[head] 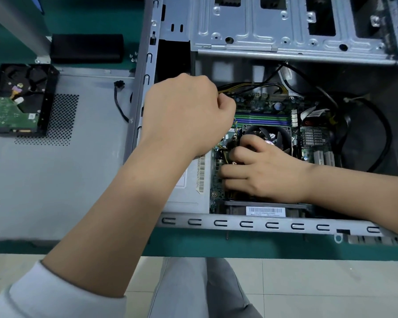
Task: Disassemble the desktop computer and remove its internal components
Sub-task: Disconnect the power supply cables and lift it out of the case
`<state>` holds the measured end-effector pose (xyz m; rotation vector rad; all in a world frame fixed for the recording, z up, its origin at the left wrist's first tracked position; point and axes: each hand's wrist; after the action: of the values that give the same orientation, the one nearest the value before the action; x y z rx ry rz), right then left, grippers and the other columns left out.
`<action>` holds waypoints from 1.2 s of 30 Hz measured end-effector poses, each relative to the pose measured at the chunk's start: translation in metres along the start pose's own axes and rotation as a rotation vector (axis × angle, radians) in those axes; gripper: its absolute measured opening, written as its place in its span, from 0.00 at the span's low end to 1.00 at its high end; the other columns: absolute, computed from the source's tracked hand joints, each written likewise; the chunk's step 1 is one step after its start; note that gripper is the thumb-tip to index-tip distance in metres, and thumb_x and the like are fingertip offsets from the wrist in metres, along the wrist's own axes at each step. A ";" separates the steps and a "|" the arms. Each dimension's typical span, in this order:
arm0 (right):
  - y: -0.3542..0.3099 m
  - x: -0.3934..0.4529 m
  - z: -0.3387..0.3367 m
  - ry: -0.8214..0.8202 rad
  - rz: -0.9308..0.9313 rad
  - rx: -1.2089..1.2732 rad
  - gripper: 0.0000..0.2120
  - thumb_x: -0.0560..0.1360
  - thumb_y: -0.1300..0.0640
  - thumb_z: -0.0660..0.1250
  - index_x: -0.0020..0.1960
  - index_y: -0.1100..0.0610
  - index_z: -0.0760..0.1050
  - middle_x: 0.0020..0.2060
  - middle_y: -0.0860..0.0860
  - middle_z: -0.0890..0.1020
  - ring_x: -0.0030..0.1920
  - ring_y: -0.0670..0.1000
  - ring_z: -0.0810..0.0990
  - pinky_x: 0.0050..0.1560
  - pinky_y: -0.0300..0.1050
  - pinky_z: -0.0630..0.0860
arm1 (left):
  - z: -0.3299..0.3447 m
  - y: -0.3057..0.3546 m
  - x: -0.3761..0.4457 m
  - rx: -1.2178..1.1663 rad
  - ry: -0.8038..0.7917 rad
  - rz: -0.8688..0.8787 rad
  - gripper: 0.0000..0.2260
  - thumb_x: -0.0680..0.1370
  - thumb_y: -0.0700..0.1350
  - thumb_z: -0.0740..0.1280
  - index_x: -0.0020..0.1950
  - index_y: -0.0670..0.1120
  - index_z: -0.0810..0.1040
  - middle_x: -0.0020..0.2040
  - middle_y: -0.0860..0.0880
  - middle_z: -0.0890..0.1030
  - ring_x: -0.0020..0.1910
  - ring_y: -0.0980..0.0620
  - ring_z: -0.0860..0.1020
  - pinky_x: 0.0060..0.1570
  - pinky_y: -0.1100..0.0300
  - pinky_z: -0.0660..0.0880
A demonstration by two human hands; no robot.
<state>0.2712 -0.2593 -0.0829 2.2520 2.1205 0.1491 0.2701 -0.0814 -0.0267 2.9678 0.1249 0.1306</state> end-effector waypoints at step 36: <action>0.009 0.014 0.001 -0.127 0.071 0.277 0.09 0.68 0.49 0.73 0.40 0.53 0.75 0.48 0.54 0.75 0.56 0.60 0.73 0.57 0.55 0.68 | 0.000 -0.002 0.001 -0.031 0.013 0.031 0.18 0.75 0.52 0.55 0.29 0.45 0.69 0.23 0.50 0.64 0.23 0.51 0.62 0.25 0.61 0.55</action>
<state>0.2809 -0.2458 -0.0823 2.4076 2.1094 -0.2970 0.2714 -0.0790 -0.0269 2.9391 0.0780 0.1540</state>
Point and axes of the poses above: each hand's wrist, its own x-axis towards the middle knuckle, its own z-axis out of the palm, y = z × x
